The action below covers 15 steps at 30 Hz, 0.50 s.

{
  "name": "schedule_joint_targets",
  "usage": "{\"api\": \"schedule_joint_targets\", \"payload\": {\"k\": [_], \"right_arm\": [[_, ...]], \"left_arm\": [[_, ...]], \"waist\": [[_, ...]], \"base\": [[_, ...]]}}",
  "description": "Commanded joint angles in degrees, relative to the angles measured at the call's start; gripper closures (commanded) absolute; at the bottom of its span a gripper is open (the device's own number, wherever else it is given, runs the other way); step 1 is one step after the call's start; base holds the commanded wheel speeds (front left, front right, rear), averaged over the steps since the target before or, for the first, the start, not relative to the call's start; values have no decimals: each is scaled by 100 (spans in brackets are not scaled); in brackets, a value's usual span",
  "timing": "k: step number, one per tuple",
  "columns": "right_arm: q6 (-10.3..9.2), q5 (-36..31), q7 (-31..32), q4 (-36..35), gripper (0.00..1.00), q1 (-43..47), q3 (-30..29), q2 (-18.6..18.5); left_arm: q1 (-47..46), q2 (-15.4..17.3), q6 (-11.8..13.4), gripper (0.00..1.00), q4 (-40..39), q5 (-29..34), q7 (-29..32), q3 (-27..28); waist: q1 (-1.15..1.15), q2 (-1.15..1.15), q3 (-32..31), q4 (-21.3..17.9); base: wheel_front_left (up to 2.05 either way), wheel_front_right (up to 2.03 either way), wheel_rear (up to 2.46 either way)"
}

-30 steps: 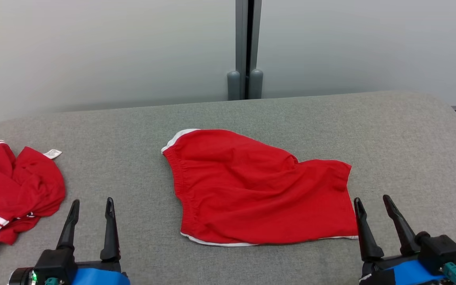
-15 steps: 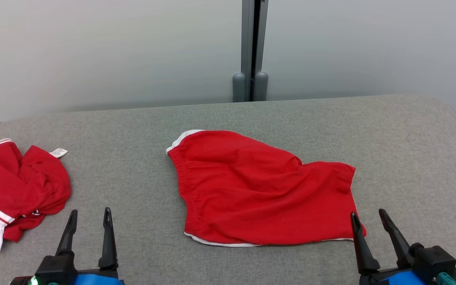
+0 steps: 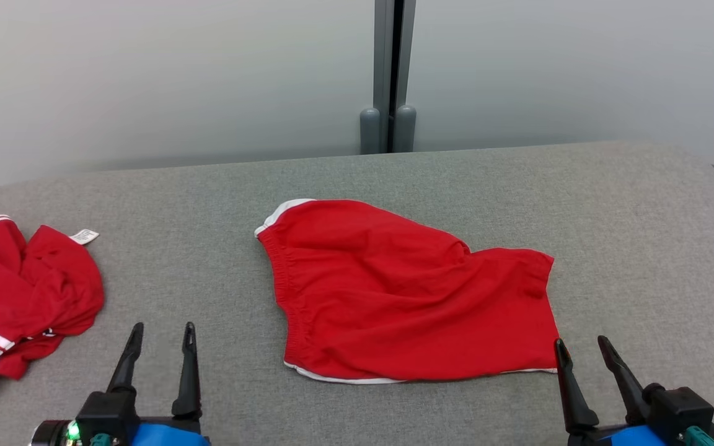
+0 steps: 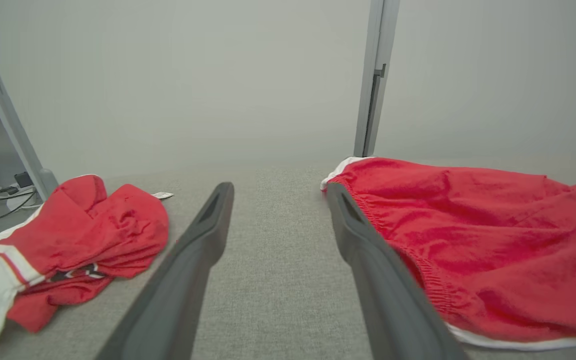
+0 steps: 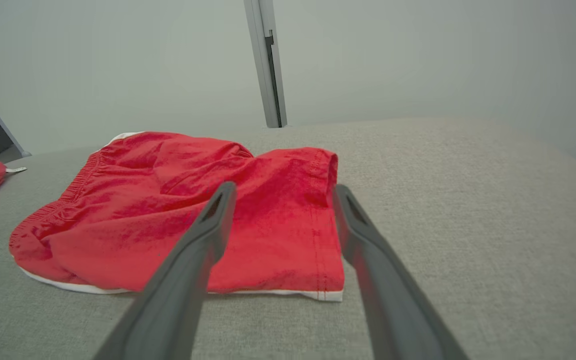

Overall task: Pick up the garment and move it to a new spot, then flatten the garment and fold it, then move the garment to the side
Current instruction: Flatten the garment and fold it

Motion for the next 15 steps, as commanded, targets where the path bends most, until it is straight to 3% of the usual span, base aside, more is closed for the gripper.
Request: {"api": "schedule_joint_targets", "payload": {"k": [1,15], "right_arm": [[3,-75,-20,88,0,-143,-72,-5],[3,-279,-20,1265,0,-928,-382,-51]], "left_arm": [[-161,49,-43,0,48,4,-15,-106],[-884,356,-87,0,1163,-400,-16,-1525]], "waist": [[0,0,31,-20],[0,0,396,-345]], "base": [[0,0,0],[0,0,0]]}}
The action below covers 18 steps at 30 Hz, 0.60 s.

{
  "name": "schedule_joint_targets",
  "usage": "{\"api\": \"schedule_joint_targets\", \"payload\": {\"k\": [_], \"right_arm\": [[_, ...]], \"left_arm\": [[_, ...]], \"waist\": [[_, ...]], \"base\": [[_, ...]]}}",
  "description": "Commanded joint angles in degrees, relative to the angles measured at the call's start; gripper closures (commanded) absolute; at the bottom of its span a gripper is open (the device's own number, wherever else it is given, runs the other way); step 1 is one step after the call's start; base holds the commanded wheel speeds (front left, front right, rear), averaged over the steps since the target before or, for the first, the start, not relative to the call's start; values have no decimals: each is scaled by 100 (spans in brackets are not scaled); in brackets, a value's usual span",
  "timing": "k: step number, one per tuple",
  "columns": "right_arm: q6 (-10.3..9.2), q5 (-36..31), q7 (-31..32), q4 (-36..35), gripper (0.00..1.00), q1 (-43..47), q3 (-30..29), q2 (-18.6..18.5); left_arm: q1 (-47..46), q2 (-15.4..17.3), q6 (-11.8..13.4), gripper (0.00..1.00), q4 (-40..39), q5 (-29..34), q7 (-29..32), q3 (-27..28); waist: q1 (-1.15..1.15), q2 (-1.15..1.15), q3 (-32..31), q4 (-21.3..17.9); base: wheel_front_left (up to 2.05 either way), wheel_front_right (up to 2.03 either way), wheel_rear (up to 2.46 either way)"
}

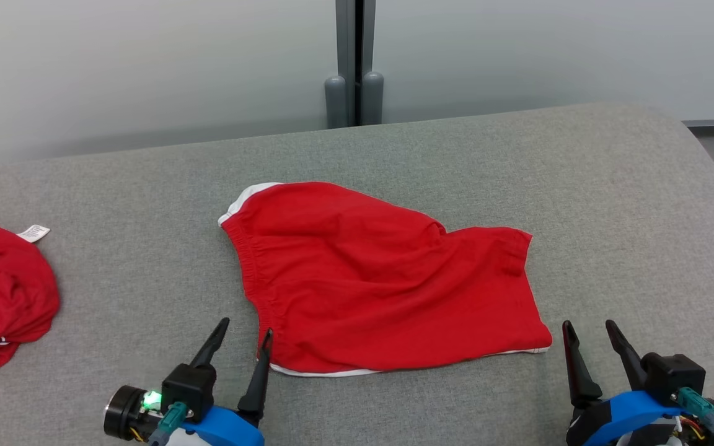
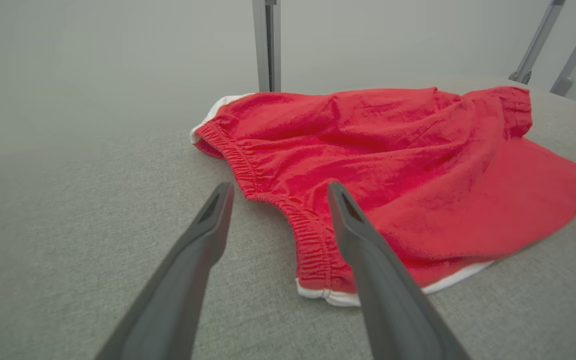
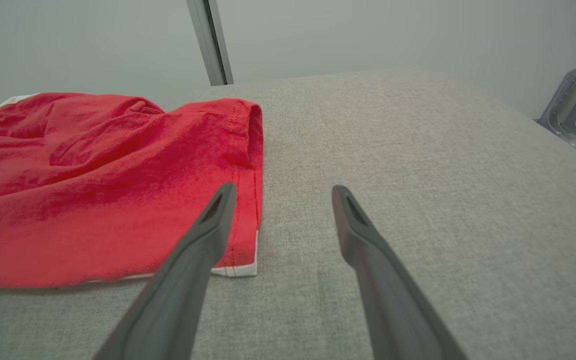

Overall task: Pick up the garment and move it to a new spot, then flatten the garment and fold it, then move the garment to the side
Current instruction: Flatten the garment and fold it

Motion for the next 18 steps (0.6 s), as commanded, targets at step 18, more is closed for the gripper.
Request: {"api": "schedule_joint_targets", "payload": {"k": [18], "right_arm": [[3,514,-21,1282,0,-733,444,22]], "left_arm": [[-836,352,-9,0,1360,-835,-15,-1620]], "waist": [[-1,0,289,-94]], "base": [[0,0,0]]}}
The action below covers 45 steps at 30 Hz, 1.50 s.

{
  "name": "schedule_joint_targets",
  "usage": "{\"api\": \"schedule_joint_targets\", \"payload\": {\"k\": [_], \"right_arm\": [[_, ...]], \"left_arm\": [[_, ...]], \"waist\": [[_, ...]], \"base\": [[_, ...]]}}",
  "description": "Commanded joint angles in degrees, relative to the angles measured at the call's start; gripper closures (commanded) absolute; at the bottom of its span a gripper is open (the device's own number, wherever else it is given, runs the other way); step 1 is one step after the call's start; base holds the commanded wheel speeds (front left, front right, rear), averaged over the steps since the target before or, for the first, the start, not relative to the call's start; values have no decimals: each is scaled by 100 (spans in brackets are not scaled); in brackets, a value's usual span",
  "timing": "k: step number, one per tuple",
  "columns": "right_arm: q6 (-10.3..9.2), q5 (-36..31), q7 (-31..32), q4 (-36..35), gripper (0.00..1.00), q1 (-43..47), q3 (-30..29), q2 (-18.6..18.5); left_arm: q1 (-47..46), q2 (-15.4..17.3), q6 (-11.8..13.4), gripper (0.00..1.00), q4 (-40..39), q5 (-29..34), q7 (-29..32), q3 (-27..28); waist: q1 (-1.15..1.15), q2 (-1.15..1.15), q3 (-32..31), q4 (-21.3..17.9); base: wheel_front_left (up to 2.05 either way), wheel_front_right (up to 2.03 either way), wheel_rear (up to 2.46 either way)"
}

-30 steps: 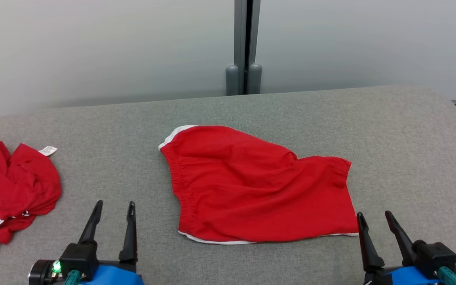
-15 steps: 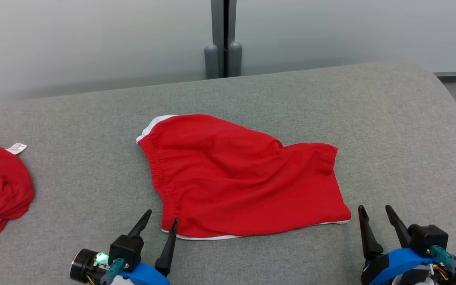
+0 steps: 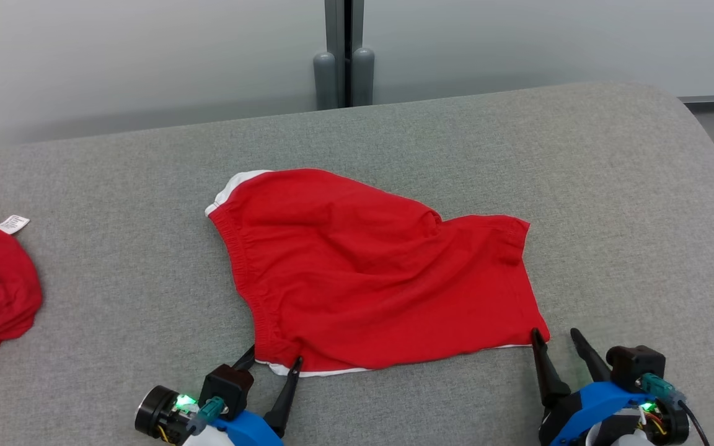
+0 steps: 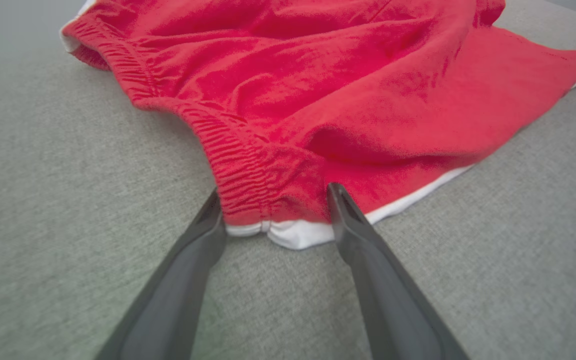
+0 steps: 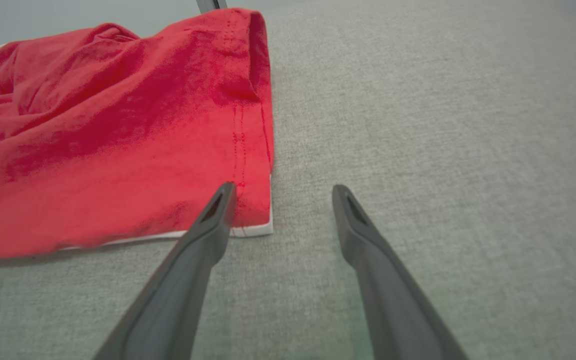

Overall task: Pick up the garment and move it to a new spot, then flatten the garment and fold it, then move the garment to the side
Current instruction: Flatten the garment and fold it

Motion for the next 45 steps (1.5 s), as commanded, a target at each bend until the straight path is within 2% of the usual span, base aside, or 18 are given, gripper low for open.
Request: {"api": "schedule_joint_targets", "payload": {"k": [1,14,15,16,17,18,19,20,28,36,40,45], "right_arm": [[3,33,-21,44,0,-89,47,4],[3,916,-6,657,0,-335,784,13],[3,1014,-5,698,10,-365,853,13],[3,1075,-1,732,71,-409,916,14],[3,1120,0,758,100,-453,956,19],[3,1143,-1,747,100,-502,995,21],[3,1156,-5,713,100,-546,1005,17],[3,1158,-8,670,100,-567,996,15],[3,923,-14,113,100,-397,775,0],[3,988,-14,-934,100,-237,608,-85],[3,1080,-14,-1344,100,-583,712,-221],[3,1205,-14,-1472,100,-1430,859,-426]], "left_arm": [[-114,11,-7,0,29,-34,-15,-58],[-243,47,-8,0,179,-376,-14,-384],[-252,43,-8,0,206,-401,-11,-399],[-260,32,-8,0,255,-458,-2,-422],[-283,28,-8,27,286,-492,-1,-445],[-310,30,-8,62,304,-530,-1,-476],[-329,34,-8,84,314,-560,-1,-509],[-338,32,-8,100,309,-608,-1,-536],[-207,112,-8,100,-109,-868,-9,-420],[-117,156,-8,100,-1271,-876,-10,-149],[-452,252,-8,100,-1747,-835,-10,-38],[-1202,468,-8,100,-1980,-1026,1,-25]], "waist": [[0,0,3,2],[0,0,32,33],[0,0,40,35],[0,0,48,36],[0,0,56,37],[0,0,63,38],[0,0,69,39],[0,0,71,40],[0,0,-4,28],[0,0,-60,116],[0,0,-19,155],[0,0,125,202]], "base": [[0,0,0],[0,0,0],[0,0,0],[0,0,0],[0,0,0],[0,0,0],[0,0,0],[0,0,0],[0,0,0],[0,0,0],[0,0,0],[0,0,0]]}}
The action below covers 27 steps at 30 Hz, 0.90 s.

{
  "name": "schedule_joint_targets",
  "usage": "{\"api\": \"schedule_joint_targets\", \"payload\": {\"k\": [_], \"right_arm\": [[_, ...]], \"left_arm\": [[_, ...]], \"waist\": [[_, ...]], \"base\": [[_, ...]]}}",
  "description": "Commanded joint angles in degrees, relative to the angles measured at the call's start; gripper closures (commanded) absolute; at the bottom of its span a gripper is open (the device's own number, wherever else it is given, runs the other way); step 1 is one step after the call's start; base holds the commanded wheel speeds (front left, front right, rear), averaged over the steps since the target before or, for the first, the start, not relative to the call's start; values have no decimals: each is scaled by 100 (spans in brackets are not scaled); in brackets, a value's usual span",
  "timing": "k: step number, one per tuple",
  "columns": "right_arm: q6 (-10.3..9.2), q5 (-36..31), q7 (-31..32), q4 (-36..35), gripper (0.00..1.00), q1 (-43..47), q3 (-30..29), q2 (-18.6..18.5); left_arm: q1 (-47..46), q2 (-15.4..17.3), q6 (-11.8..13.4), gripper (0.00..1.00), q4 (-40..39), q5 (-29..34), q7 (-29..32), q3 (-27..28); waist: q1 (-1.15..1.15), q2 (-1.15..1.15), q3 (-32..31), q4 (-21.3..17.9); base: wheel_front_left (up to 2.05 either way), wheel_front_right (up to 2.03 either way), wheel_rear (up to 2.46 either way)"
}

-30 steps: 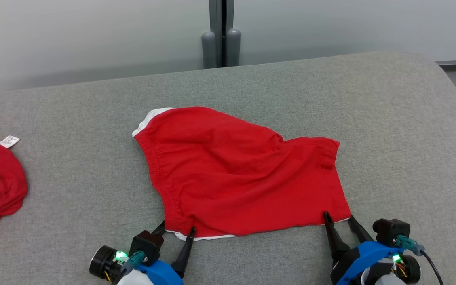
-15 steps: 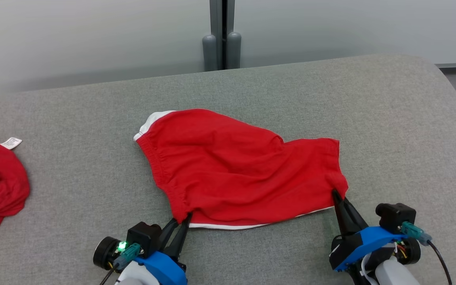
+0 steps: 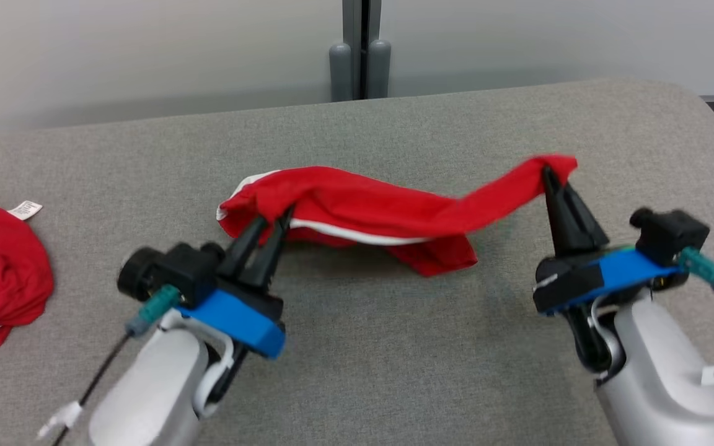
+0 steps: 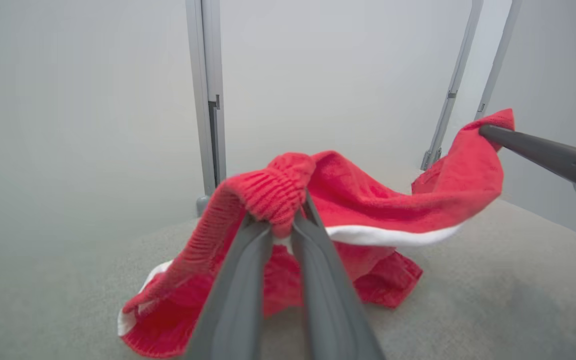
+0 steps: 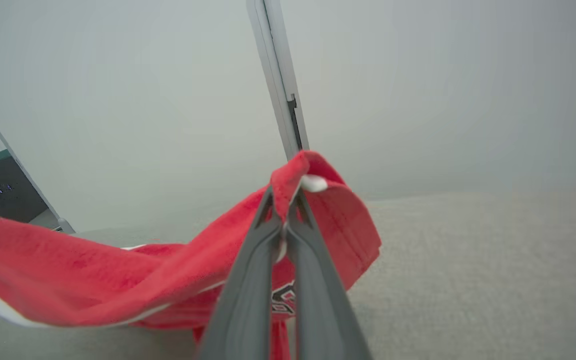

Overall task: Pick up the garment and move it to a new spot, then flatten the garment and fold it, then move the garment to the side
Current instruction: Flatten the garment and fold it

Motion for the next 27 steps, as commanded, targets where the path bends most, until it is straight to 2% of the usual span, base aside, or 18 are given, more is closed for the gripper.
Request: {"api": "schedule_joint_targets", "payload": {"k": [1,3,7,11,20,27], "right_arm": [[3,139,-5,-3,100,-564,103,-107],[3,211,-4,90,100,-799,137,-158],[3,525,30,638,100,-2000,320,-295],[3,949,160,1293,100,-3215,466,-287],[3,1640,200,2435,100,-5495,461,-397],[3,1794,96,2917,100,-6510,604,-539]], "left_arm": [[-548,169,-8,100,-2,-138,49,7],[-786,223,-8,100,16,-227,115,-37],[-1917,510,-8,100,230,-561,435,-152],[-3023,611,-8,100,606,-922,689,-166],[-5486,336,-8,100,1654,-1338,890,-524],[-6593,30,-8,100,2338,-1694,568,-854]], "waist": [[0,0,121,20],[0,0,181,12],[0,0,479,-58],[0,0,781,-168],[0,0,1290,-278],[0,0,1554,-313]], "base": [[0,0,0],[0,0,0],[0,0,0],[0,0,0],[0,0,0],[0,0,0]]}}
